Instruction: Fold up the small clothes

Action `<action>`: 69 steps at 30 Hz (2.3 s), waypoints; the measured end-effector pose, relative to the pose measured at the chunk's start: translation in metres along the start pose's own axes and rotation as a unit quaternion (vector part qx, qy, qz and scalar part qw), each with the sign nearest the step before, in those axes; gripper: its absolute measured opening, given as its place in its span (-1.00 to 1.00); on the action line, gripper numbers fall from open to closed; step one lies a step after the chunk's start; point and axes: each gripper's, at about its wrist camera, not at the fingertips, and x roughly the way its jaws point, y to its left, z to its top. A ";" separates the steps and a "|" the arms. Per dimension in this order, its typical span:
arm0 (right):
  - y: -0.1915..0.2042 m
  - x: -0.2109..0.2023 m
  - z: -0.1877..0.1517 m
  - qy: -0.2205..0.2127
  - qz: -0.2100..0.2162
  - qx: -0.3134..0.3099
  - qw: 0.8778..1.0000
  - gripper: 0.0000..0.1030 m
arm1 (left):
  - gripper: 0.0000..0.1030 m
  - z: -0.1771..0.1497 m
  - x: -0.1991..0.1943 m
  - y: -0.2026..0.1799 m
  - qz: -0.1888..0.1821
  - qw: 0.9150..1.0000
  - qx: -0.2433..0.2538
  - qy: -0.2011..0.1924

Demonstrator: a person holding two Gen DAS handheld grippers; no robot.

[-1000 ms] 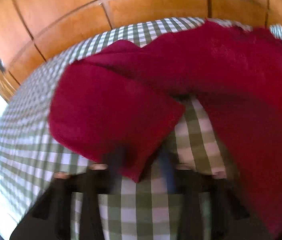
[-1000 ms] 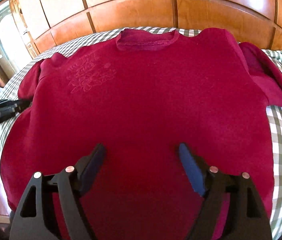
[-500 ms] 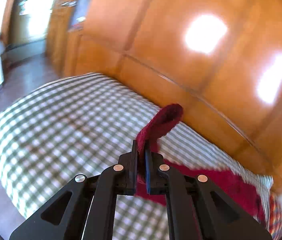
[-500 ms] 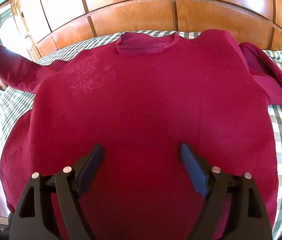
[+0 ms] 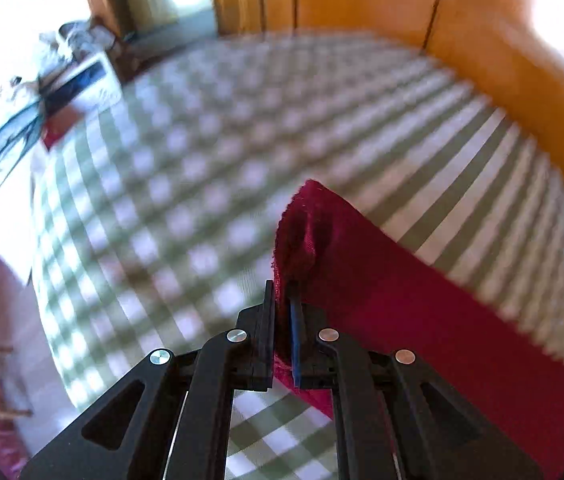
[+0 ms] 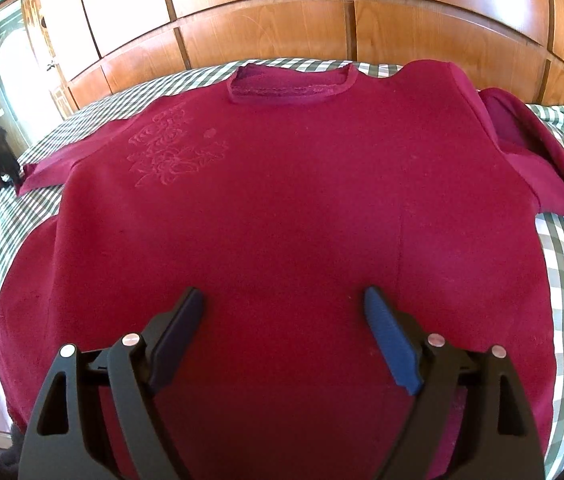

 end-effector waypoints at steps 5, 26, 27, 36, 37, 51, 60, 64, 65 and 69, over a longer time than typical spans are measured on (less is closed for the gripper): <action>-0.001 0.000 0.000 -0.001 0.002 0.002 1.000 0.62 | -0.84 -0.016 -0.013 -0.014 0.035 0.998 0.041 -0.042; -0.224 -0.133 -0.061 -0.031 -0.312 0.166 0.935 0.37 | -0.34 -0.210 -0.197 -0.177 -0.271 0.926 0.231 -0.123; -0.237 -0.132 -0.066 -0.024 -0.314 0.176 0.933 0.37 | -0.34 -0.230 -0.200 -0.195 -0.290 0.917 0.250 -0.111; -0.264 -0.156 -0.056 -0.047 -0.249 0.218 0.942 -0.97 | -0.33 -0.348 -0.208 -0.292 -0.312 0.861 0.395 -0.071; -0.267 -0.172 -0.050 -0.062 -0.232 0.228 0.943 -0.99 | -0.34 -0.353 -0.207 -0.297 -0.309 0.857 0.405 -0.070; -0.377 -0.231 0.053 -0.134 -0.276 0.297 0.904 -1.00 | -0.34 -0.349 -0.180 -0.313 -0.292 0.867 0.402 -0.043; -0.471 -0.160 0.014 -0.031 -0.312 0.405 0.859 -0.55 | -0.26 -0.348 -0.177 -0.314 -0.288 0.869 0.402 -0.038; -0.455 -0.189 -0.009 -0.090 -0.294 0.425 0.852 0.11 | -0.21 -0.349 -0.176 -0.316 -0.286 0.869 0.402 -0.041; -0.448 -0.194 -0.015 -0.097 -0.272 0.433 0.854 0.11 | -0.19 -0.349 -0.176 -0.316 -0.285 0.870 0.400 -0.042; -0.427 -0.185 -0.043 -0.100 -0.178 0.468 0.860 0.15 | -0.17 -0.350 -0.176 -0.317 -0.286 0.872 0.396 -0.043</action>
